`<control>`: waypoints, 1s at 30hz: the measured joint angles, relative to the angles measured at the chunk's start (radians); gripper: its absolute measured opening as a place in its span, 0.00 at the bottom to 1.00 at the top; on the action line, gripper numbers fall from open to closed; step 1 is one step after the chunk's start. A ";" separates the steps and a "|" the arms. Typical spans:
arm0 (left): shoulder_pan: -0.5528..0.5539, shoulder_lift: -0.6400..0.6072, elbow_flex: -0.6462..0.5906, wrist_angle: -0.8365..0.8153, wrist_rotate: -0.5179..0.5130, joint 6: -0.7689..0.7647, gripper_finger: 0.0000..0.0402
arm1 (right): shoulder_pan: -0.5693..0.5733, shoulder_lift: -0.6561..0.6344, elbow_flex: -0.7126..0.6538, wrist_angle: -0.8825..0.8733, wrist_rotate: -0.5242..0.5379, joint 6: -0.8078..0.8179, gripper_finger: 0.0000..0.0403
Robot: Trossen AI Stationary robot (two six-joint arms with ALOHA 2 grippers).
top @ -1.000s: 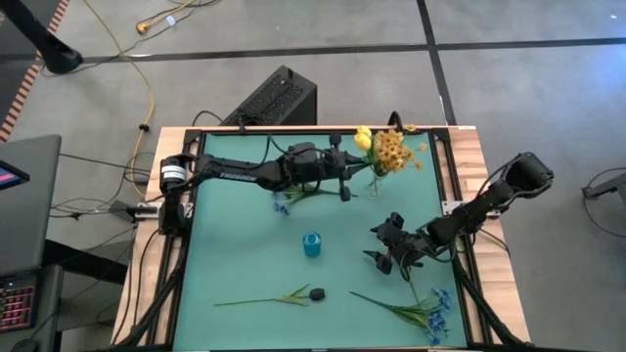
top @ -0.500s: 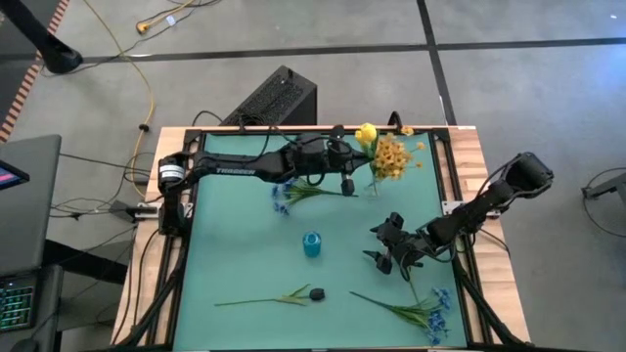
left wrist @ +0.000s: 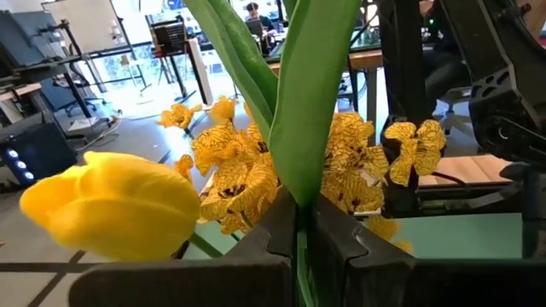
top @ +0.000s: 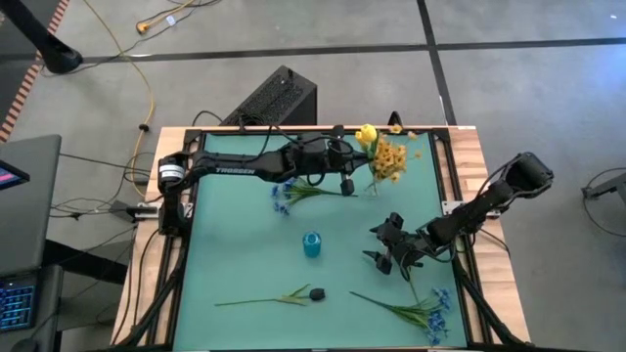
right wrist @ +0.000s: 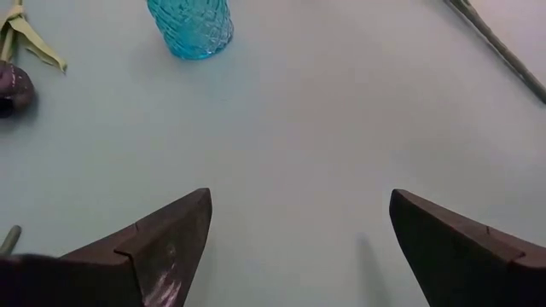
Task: Sort flowers into vase by color
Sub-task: Put the yellow tulip into the transparent vase
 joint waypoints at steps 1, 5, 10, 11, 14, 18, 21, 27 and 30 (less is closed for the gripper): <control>0.000 0.000 0.000 0.003 0.000 0.000 0.00 | 0.000 0.000 0.000 0.000 0.000 0.000 0.95; -0.002 0.003 -0.002 0.043 0.006 0.000 0.00 | 0.000 0.000 0.000 0.000 0.000 0.000 0.95; -0.003 0.004 -0.002 0.095 0.010 -0.017 0.00 | 0.000 0.000 0.000 0.000 0.000 0.000 0.95; -0.003 0.013 -0.002 0.104 0.009 -0.019 0.00 | 0.000 0.000 0.000 0.000 0.000 0.000 0.95; -0.005 0.042 -0.004 0.142 0.010 -0.037 0.00 | 0.000 0.000 0.000 0.002 0.000 0.000 0.95; -0.008 0.087 -0.004 0.206 0.010 -0.039 0.00 | 0.000 0.000 0.000 0.003 0.000 0.001 0.95; -0.008 0.111 -0.001 0.243 0.009 -0.022 0.00 | 0.000 0.000 0.000 0.001 -0.003 0.000 0.95; -0.008 0.134 -0.003 0.240 0.015 -0.031 0.00 | 0.000 0.000 0.000 -0.002 -0.003 0.000 0.95; -0.009 0.135 -0.003 0.222 0.014 -0.029 0.00 | 0.000 0.000 0.000 -0.002 -0.003 0.000 0.95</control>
